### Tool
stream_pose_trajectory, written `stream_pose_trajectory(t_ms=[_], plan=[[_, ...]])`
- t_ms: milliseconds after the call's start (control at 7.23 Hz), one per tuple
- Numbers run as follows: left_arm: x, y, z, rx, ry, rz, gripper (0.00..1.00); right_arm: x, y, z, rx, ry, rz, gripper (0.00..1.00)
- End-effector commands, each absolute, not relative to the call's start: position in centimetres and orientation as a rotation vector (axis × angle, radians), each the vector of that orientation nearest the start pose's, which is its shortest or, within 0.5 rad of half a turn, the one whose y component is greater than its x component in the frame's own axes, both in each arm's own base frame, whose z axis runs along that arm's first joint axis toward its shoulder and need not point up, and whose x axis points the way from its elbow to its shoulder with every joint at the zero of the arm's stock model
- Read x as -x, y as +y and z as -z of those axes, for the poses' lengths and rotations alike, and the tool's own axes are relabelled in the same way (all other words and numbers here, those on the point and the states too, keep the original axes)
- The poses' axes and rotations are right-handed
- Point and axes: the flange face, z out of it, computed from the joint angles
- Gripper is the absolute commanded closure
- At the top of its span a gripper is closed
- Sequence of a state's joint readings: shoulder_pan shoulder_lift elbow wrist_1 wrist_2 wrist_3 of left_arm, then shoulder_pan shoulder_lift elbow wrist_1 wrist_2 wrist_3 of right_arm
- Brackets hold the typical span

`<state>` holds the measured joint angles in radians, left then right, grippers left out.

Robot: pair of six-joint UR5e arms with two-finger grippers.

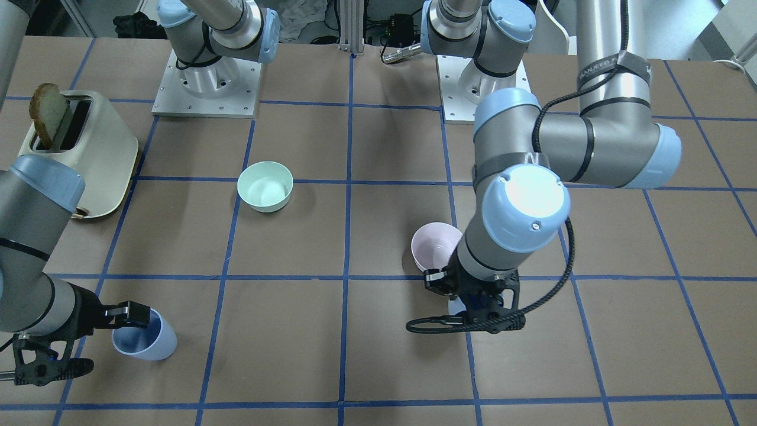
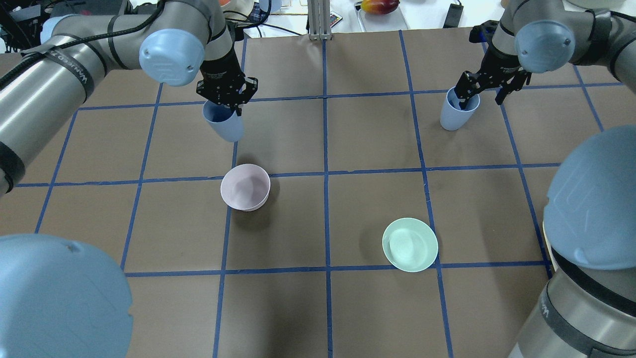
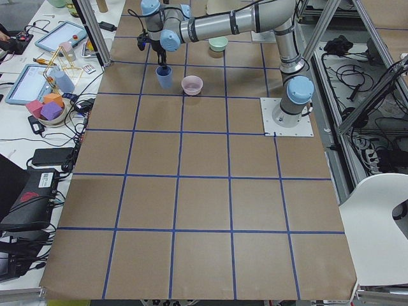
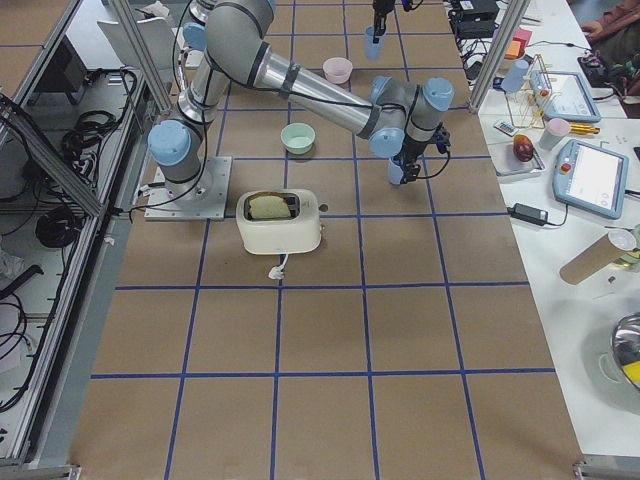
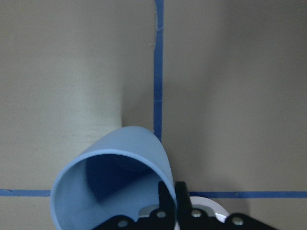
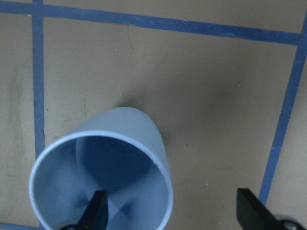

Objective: Stack blue cups with both arms

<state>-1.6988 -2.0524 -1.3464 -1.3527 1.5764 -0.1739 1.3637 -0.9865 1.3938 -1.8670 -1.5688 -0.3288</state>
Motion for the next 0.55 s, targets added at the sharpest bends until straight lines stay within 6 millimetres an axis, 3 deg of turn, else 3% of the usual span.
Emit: stream_pose_trajectory(t_ms=[0, 138, 277, 415], plan=[[31.0, -61.9, -34.2, 0.242, 3.127, -0.043, 1.00, 0.3, -69.8, -23.4, 0.178, 3.023, -0.172, 0.26], [34.7, -59.7, -34.2, 0.240, 3.125, -0.045, 1.00, 0.2, -69.8, -23.4, 0.175, 3.019, -0.170, 0.43], [37.3, -58.3, -33.0, 0.275, 3.116, -0.062, 1.00, 0.3, -69.8, -23.3, 0.180, 3.021, -0.176, 0.73], [39.8, -55.4, -31.1, 0.249, 3.116, -0.131, 1.00, 0.3, -69.8, -22.7, 0.179, 3.017, -0.188, 0.93]])
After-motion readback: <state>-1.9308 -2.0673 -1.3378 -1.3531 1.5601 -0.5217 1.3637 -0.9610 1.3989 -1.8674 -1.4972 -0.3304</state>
